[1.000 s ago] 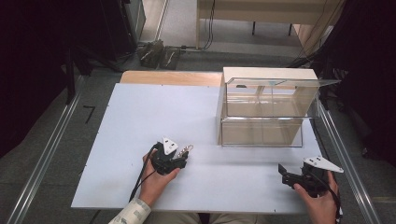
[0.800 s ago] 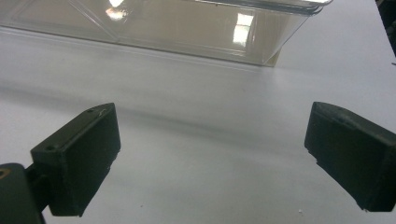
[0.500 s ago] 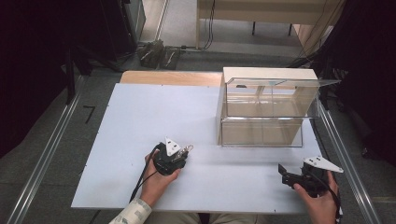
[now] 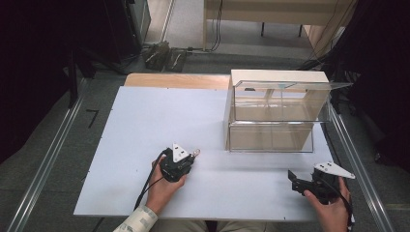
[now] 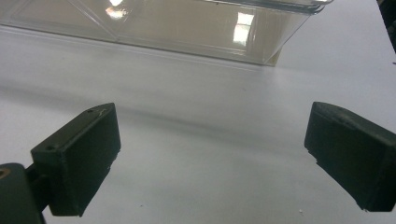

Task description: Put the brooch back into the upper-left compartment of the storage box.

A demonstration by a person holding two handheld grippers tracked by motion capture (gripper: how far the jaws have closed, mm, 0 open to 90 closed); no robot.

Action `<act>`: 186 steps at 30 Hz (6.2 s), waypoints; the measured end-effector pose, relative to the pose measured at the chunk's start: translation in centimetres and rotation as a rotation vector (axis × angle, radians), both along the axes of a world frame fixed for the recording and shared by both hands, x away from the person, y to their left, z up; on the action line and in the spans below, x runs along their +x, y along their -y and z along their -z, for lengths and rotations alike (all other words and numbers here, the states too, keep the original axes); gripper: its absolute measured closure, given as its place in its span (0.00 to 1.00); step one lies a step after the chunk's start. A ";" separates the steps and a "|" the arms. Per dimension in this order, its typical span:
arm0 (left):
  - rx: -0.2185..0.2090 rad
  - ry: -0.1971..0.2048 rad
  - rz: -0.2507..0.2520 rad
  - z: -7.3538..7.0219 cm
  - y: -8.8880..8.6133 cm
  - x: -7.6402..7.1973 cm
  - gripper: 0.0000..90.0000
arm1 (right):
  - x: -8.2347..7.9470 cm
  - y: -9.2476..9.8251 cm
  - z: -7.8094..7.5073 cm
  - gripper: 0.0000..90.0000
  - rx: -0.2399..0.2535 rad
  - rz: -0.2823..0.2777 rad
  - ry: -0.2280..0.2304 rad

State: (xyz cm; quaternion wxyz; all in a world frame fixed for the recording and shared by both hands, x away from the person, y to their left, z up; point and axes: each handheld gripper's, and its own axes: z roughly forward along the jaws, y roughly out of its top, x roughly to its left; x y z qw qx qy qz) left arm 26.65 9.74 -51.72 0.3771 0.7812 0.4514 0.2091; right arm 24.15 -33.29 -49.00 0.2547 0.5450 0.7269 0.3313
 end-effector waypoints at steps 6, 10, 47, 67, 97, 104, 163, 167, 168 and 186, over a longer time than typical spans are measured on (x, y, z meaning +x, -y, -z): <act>-0.018 -0.003 0.011 -0.1 -0.2 0.0 0.89 | 0.0 0.0 0.0 0.02 0.001 0.002 0.002; -0.056 -0.002 0.021 -0.2 -0.3 0.0 0.89 | 0.0 0.1 0.0 0.02 0.006 0.001 0.000; -0.196 0.053 0.072 -3.9 -0.4 -1.6 0.89 | -0.2 0.3 -0.1 0.03 0.015 -0.002 0.005; -0.232 0.083 0.104 -5.6 0.4 -2.1 0.89 | -0.2 0.3 -0.2 0.03 0.016 -0.004 0.006; -0.265 0.154 0.145 -9.3 2.2 -1.9 0.89 | -0.1 0.3 -0.2 0.03 0.019 -0.003 0.007; -0.278 0.167 0.158 -10.5 2.8 -1.8 0.89 | -0.1 0.3 -0.2 0.03 0.020 -0.009 0.008; -0.421 0.297 0.199 -14.0 5.5 -0.5 0.89 | -0.1 0.3 -0.2 0.03 0.028 -0.019 -0.001; -0.428 0.305 0.199 -14.3 5.8 -0.1 0.89 | -0.1 0.2 -0.1 0.03 0.031 -0.016 -0.005; -0.430 0.305 0.196 -14.4 5.9 -0.1 0.89 | -0.1 0.3 -0.1 0.03 0.031 -0.016 -0.004; -0.460 0.319 0.200 -14.8 7.4 1.4 0.89 | 0.0 0.3 -0.1 0.03 0.034 -0.017 -0.007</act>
